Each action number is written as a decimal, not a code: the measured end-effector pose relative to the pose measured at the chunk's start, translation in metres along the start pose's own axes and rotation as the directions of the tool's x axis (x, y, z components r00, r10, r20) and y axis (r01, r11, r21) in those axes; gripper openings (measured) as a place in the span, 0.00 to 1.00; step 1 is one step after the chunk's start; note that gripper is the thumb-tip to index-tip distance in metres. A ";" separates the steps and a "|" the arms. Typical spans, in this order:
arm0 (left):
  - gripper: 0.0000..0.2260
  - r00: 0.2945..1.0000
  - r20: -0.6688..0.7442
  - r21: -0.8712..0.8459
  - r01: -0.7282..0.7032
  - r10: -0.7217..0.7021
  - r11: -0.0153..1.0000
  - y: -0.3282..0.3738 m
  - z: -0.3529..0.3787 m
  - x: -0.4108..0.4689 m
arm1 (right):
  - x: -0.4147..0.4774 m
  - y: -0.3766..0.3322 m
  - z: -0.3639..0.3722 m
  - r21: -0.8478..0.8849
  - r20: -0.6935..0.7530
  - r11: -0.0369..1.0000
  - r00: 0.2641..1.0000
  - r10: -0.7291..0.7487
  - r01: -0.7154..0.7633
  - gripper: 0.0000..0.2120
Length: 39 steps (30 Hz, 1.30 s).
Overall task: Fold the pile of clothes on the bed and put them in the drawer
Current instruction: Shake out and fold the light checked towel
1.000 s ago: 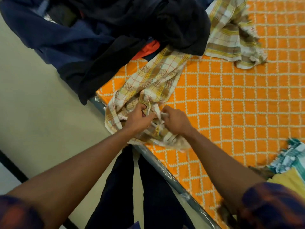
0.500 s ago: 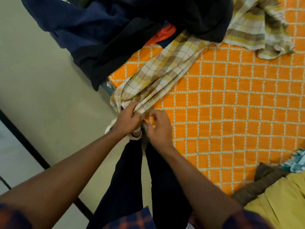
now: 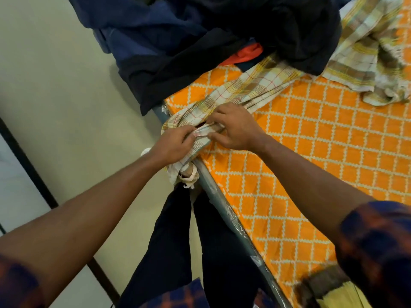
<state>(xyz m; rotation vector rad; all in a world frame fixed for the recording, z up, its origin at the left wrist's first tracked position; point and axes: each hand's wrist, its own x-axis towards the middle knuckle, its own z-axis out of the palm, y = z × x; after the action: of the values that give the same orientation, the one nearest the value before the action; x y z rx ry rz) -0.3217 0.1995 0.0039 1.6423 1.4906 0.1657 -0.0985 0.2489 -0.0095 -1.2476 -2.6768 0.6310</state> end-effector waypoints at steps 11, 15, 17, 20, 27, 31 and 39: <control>0.19 0.982 -0.175 -0.013 -0.074 0.071 0.997 -0.003 -0.012 -0.003 | 0.013 -0.008 -0.019 0.003 -0.263 1.000 0.965 0.006 -0.006 0.14; 0.03 0.869 -0.490 -0.114 -0.152 0.078 0.982 0.008 -0.019 0.001 | 0.040 -0.037 -0.048 0.216 -0.448 0.975 0.882 0.150 -0.056 0.15; 0.06 0.868 -0.495 -0.203 -0.147 0.028 0.968 0.013 -0.031 0.003 | 0.046 -0.037 -0.059 0.258 -0.470 0.963 0.860 0.199 -0.082 0.16; 0.13 0.976 -0.196 0.008 -0.095 0.094 0.995 0.010 -0.050 0.001 | 0.039 -0.019 -0.069 0.176 -0.377 0.980 0.914 0.153 -0.091 0.19; 0.22 0.996 -0.062 0.014 0.071 -0.071 0.997 -0.011 -0.115 -0.028 | -0.014 0.039 -0.068 -0.196 0.107 0.973 0.984 0.141 -0.118 0.09; 0.17 0.966 -0.214 -0.354 0.063 -0.147 0.933 0.017 -0.131 -0.046 | -0.024 0.065 -0.074 -0.189 0.014 0.937 0.953 0.301 -0.293 0.14; 0.06 0.813 -0.443 -0.608 0.037 -0.377 0.793 0.080 -0.122 -0.029 | -0.017 -0.057 -0.108 0.065 -0.037 0.971 0.972 0.232 -0.230 0.22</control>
<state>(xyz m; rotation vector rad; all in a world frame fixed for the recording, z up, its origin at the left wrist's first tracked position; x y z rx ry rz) -0.3459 0.2458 0.1430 0.9389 1.8012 0.9396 -0.0975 0.2382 0.1130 -1.5513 -2.4772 0.6973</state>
